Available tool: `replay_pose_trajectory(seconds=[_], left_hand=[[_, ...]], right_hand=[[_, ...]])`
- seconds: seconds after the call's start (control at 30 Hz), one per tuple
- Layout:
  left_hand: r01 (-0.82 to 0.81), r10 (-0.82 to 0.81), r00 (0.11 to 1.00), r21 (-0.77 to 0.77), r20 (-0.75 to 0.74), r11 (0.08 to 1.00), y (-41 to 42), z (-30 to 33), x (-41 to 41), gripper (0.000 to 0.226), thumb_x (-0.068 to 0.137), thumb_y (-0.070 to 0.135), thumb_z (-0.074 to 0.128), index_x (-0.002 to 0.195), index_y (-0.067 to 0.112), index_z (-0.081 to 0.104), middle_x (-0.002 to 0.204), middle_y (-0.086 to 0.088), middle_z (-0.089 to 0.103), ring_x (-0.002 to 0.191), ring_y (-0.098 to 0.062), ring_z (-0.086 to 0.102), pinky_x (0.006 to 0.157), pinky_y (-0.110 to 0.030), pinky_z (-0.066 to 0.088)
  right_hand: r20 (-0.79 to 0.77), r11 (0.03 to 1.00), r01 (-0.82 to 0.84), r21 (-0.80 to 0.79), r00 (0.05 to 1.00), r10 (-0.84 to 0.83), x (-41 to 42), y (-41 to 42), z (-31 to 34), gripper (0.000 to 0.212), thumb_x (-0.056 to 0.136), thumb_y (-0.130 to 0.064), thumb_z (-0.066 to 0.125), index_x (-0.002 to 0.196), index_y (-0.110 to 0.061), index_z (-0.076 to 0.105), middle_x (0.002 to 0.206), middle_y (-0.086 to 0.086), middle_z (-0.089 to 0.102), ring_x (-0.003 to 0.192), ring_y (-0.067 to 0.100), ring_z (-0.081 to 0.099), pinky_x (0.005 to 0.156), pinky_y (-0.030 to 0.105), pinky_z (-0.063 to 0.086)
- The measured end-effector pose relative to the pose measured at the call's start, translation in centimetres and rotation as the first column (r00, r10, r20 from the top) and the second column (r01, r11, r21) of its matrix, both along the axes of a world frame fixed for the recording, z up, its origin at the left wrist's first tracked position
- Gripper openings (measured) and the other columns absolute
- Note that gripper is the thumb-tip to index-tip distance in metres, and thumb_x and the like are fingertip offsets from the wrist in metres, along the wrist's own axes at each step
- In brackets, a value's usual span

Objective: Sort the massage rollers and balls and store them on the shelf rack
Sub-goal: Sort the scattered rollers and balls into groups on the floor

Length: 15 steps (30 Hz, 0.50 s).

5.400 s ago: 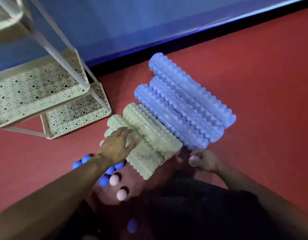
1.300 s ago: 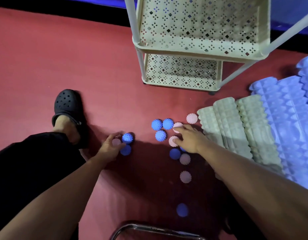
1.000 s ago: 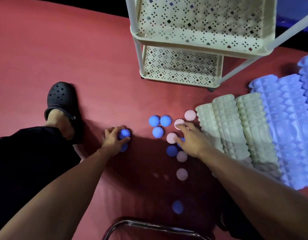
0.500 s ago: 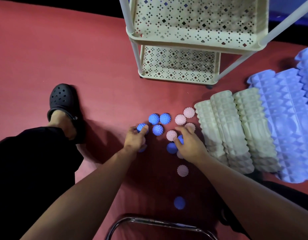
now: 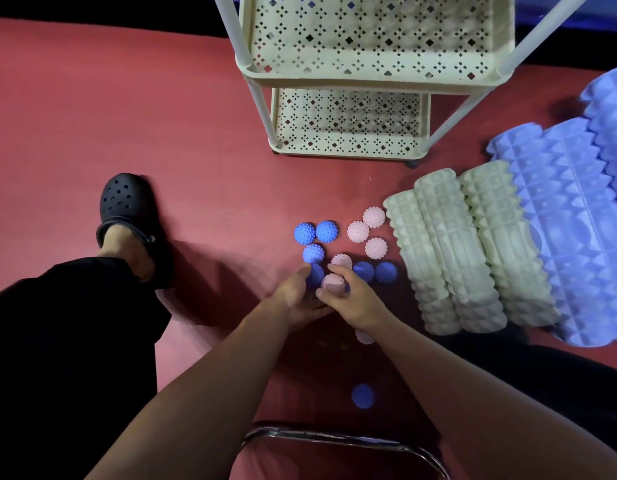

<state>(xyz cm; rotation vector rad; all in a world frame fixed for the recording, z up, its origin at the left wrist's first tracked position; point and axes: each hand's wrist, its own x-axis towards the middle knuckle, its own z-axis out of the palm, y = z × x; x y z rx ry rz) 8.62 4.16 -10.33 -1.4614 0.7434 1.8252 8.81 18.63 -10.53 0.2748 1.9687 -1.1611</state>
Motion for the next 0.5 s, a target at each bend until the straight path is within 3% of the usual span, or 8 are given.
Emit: replay_pose_trajectory(seconds=[0.1,0.17,0.23,0.3,0.37,0.5], left_hand=[[0.100,-0.097,0.992,0.044,-0.075,0.994,-0.2,-0.1,0.7,0.035,0.106,0.042,0.040,0.114,0.015,0.062,0.092,-0.007,0.078,0.083,-0.022,0.076,0.073,-0.042,0.059],[0.186,-0.192,0.976,-0.067,-0.100,0.980,-0.3,-0.3,0.7,0.035,0.103,0.043,0.050,0.122,0.015,0.061,0.107,-0.006,0.072,0.091,-0.023,0.071,0.075,-0.042,0.058],[0.274,-0.314,0.947,-0.340,-0.069,0.900,-0.7,-1.1,0.7,0.041,0.100,0.044,0.057,0.122,0.009,0.061,0.102,-0.009,0.067,0.082,-0.022,0.066,0.068,-0.035,0.055],[0.270,-0.341,0.940,-0.571,-0.017,0.775,-1.8,-2.0,0.6,0.046,0.098,0.043,0.061,0.117,0.001,0.062,0.084,-0.014,0.063,0.066,-0.025,0.061,0.059,-0.030,0.050],[0.261,-0.331,0.943,-0.660,0.020,0.704,-3.2,-2.7,0.2,0.043,0.097,0.039,0.063,0.111,-0.001,0.063,0.076,-0.016,0.064,0.053,-0.025,0.058,0.047,-0.024,0.045],[0.375,-0.477,0.876,-0.716,0.066,0.589,-4.4,-4.2,-0.5,0.037,0.094,0.032,0.068,0.116,0.002,0.067,0.084,-0.006,0.068,0.053,-0.010,0.062,0.052,-0.025,0.046]], right_hand=[[-0.027,0.997,-0.036,0.074,0.999,0.038,-0.5,0.1,-0.3,0.044,0.084,-0.028,0.079,0.125,-0.022,0.063,0.113,-0.002,0.070,0.108,0.018,0.066,0.098,0.036,0.051],[-0.047,0.988,-0.036,0.150,0.998,0.043,-0.6,0.3,-0.5,0.044,0.082,-0.028,0.079,0.122,-0.021,0.062,0.112,0.000,0.070,0.107,0.021,0.066,0.095,0.036,0.050],[-0.084,0.976,-0.023,0.217,0.996,0.042,-0.6,0.2,-0.8,0.048,0.080,-0.029,0.081,0.123,-0.019,0.061,0.115,0.002,0.069,0.109,0.024,0.064,0.096,0.039,0.049],[-0.151,0.970,-0.028,0.243,0.986,0.067,-0.7,-0.3,-1.2,0.046,0.077,-0.030,0.082,0.117,-0.019,0.063,0.116,0.002,0.064,0.108,0.025,0.063,0.096,0.041,0.049],[-0.196,0.962,-0.075,0.262,0.972,0.129,-1.0,-1.0,-1.5,0.044,0.075,-0.034,0.082,0.114,-0.024,0.065,0.120,-0.002,0.057,0.109,0.023,0.061,0.095,0.042,0.049],[-0.190,0.933,-0.167,0.319,0.953,0.236,-1.4,-1.8,-2.4,0.037,0.080,-0.041,0.072,0.114,-0.029,0.061,0.120,-0.010,0.058,0.110,0.019,0.060,0.088,0.047,0.053]])
